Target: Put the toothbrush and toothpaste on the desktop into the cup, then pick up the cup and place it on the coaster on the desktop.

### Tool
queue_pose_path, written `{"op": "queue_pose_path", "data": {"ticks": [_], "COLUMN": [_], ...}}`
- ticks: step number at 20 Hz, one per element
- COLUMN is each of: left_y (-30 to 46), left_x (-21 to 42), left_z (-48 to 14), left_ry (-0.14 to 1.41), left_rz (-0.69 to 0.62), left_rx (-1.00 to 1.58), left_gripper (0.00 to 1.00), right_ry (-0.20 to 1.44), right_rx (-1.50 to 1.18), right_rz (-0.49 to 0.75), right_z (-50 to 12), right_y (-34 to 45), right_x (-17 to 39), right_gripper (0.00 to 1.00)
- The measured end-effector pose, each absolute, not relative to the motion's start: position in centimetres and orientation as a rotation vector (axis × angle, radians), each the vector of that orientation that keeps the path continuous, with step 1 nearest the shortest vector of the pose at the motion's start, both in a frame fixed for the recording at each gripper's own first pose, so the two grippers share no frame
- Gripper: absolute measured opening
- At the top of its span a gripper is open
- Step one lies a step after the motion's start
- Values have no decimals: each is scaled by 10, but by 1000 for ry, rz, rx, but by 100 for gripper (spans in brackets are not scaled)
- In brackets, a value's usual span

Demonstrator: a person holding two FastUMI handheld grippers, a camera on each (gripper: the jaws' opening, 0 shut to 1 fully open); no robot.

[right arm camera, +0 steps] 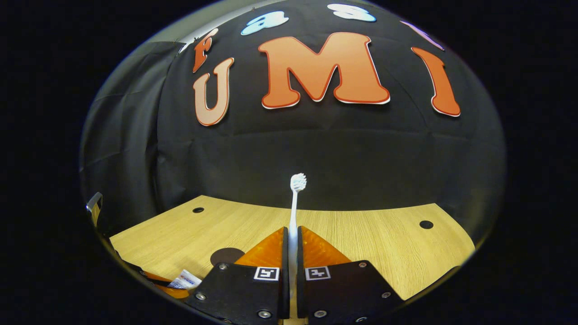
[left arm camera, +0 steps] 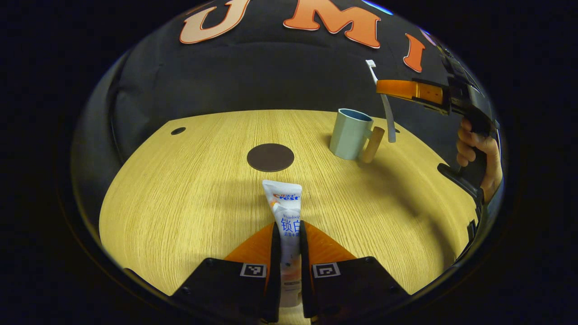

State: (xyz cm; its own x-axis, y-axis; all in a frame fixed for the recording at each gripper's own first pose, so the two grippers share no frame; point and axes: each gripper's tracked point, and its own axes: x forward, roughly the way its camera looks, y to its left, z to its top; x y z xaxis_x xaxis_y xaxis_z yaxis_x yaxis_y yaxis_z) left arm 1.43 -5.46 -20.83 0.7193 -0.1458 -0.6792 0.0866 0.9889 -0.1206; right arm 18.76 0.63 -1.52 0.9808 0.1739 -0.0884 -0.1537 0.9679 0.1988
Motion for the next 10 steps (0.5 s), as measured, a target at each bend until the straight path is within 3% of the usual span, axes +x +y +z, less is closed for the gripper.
{"op": "queue_pose_path", "data": {"ticks": [10], "left_y": [-57], "left_x": [15], "left_z": [-210], "left_ry": [750], "left_rz": [-148], "left_rx": [-87], "left_gripper": [23], "right_ry": [-26], "right_rx": [237], "right_rz": [138], "right_z": [15], "right_y": [-1], "right_x": [218], "right_gripper": [6]}}
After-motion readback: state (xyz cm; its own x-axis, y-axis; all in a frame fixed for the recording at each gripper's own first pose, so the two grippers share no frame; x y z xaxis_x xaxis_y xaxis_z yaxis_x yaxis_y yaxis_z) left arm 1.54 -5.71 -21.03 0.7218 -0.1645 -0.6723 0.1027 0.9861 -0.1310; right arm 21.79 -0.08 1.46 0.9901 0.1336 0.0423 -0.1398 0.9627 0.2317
